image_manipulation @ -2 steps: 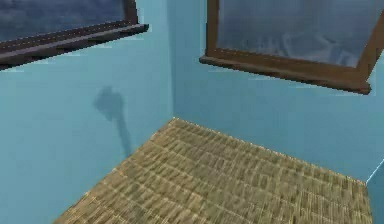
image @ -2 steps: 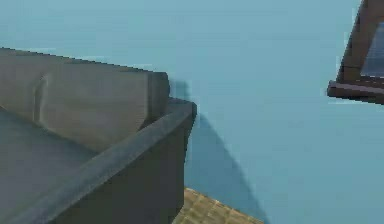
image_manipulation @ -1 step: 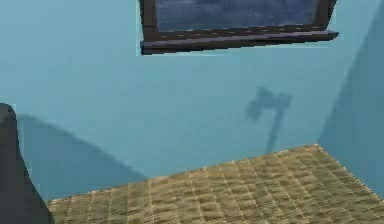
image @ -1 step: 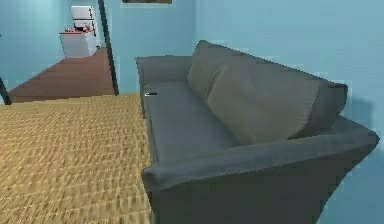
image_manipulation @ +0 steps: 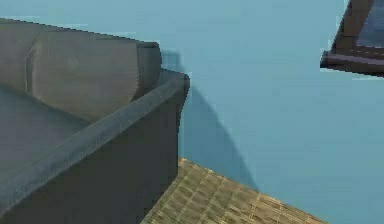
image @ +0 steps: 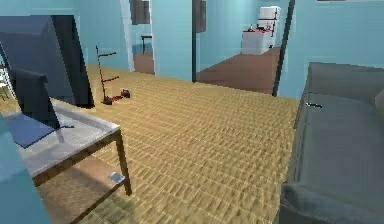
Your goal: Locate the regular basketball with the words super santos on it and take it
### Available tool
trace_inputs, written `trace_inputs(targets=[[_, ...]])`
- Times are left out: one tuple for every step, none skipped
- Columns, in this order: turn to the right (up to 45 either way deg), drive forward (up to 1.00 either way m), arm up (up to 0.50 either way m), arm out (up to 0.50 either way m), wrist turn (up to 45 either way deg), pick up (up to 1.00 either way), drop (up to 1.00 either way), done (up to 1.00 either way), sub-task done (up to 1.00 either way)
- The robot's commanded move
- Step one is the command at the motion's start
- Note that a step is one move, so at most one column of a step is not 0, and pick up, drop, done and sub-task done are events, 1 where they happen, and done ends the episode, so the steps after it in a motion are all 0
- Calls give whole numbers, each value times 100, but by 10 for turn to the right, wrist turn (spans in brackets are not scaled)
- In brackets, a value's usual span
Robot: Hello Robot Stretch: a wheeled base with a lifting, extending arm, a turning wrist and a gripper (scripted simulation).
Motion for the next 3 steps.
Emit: trace_inputs(targets=[[-120, 0, 0, 0, 0, 0, 0, 0, 0], [0, 40, 0, 0, 0, 0, 0, 0, 0], [30, 0, 0, 0, 0, 0, 0, 0, 0]])
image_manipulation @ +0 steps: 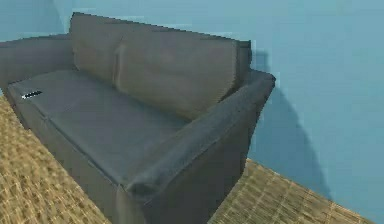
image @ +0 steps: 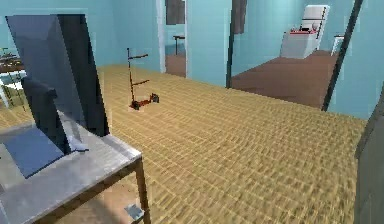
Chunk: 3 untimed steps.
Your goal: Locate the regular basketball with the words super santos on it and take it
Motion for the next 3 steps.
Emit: trace_inputs(targets=[[0, 100, 0, 0, 0, 0, 0, 0, 0], [390, 0, 0, 0, 0, 0, 0, 0, 0], [0, 5, 0, 0, 0, 0, 0, 0, 0]])
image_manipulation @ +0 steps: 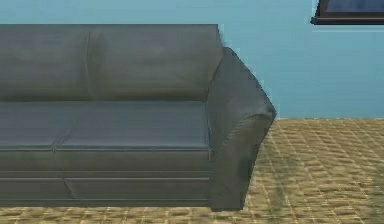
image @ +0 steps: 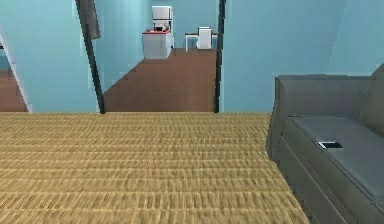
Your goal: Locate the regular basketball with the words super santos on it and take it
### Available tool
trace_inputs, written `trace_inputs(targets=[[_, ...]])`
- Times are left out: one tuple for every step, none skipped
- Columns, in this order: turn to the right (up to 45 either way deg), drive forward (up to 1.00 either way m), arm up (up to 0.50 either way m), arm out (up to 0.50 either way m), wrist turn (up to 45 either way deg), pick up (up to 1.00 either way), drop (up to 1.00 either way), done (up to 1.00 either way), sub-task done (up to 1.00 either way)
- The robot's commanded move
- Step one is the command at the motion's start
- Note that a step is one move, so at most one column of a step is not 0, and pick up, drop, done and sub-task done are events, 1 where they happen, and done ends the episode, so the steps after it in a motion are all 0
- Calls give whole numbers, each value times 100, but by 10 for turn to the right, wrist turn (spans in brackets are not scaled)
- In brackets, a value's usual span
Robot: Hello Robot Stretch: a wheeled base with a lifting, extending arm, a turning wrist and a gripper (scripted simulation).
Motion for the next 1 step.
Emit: trace_inputs(targets=[[-450, 0, 0, 0, 0, 0, 0, 0, 0]])
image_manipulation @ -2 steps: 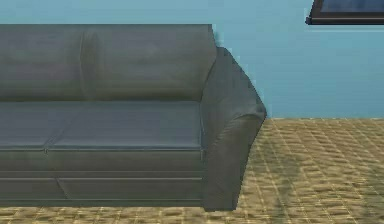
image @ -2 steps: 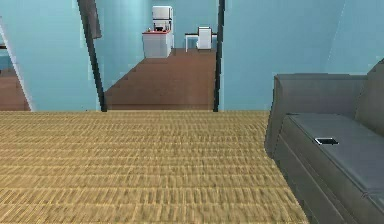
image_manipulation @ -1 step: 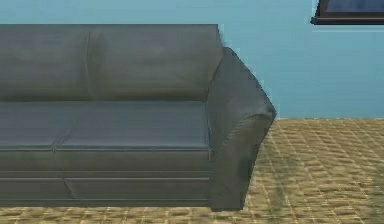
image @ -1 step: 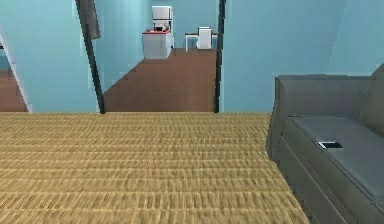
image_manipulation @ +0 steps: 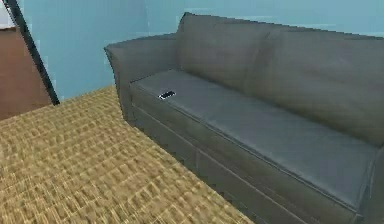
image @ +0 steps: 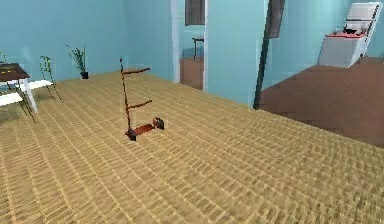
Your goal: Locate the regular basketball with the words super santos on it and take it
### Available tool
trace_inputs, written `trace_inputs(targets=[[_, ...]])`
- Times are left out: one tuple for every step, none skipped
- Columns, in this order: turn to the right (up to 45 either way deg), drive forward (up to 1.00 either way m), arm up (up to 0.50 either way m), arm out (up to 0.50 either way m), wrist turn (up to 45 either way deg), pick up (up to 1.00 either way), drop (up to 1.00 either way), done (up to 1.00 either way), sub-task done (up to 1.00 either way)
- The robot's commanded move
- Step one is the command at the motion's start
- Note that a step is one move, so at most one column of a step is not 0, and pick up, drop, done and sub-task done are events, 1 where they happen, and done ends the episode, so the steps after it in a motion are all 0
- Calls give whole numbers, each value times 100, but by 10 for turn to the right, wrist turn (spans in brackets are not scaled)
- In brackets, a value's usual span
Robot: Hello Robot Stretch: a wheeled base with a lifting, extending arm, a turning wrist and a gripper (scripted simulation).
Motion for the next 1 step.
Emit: trace_inputs(targets=[[0, 100, 0, 0, 0, 0, 0, 0, 0]])
